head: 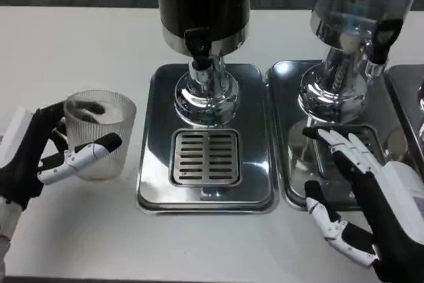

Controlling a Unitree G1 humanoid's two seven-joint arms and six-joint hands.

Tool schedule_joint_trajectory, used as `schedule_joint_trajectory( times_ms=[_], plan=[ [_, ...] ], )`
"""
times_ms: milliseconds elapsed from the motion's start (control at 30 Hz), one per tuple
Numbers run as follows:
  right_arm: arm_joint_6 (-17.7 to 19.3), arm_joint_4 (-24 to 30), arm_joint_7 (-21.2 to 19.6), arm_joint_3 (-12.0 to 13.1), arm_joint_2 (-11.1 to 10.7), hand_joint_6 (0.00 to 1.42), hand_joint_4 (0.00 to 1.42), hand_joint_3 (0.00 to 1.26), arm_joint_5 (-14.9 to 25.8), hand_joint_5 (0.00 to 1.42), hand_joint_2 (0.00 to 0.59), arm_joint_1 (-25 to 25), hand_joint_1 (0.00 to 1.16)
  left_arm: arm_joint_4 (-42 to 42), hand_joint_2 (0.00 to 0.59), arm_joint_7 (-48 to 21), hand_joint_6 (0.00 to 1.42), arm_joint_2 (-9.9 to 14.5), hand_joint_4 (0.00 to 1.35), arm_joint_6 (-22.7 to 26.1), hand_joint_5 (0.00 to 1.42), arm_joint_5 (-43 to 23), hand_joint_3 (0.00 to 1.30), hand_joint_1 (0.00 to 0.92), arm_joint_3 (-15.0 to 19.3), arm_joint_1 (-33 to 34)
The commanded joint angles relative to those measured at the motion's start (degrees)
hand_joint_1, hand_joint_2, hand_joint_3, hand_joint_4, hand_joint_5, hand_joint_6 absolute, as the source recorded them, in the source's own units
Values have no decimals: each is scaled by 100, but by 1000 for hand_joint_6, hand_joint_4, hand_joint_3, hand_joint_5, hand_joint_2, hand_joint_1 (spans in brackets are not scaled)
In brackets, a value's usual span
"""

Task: Grasp the cup under the faucet to collect the drink, then remove the cup.

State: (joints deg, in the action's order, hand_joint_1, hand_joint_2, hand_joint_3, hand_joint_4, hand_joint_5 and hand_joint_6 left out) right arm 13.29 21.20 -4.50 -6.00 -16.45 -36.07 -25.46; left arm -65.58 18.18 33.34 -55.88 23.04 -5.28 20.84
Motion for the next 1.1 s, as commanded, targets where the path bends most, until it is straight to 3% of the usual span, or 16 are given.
schedule_joint_trajectory(
  times_ms=[33,467,1100],
  plan=[
    [69,64,8,10,-18,162,108,156,78,50,509,-68,532,216,128,-65,956,-108,567,-228,807,-120,511,221,41,79],
    [68,185,-23,15,18,163,108,156,81,49,509,-229,532,325,129,-238,961,-526,570,-130,815,-3,515,221,-96,244],
    [33,435,-19,54,55,175,109,156,69,50,511,-489,511,-83,132,-198,954,-1035,570,398,811,171,519,223,-430,686]
  ],
)
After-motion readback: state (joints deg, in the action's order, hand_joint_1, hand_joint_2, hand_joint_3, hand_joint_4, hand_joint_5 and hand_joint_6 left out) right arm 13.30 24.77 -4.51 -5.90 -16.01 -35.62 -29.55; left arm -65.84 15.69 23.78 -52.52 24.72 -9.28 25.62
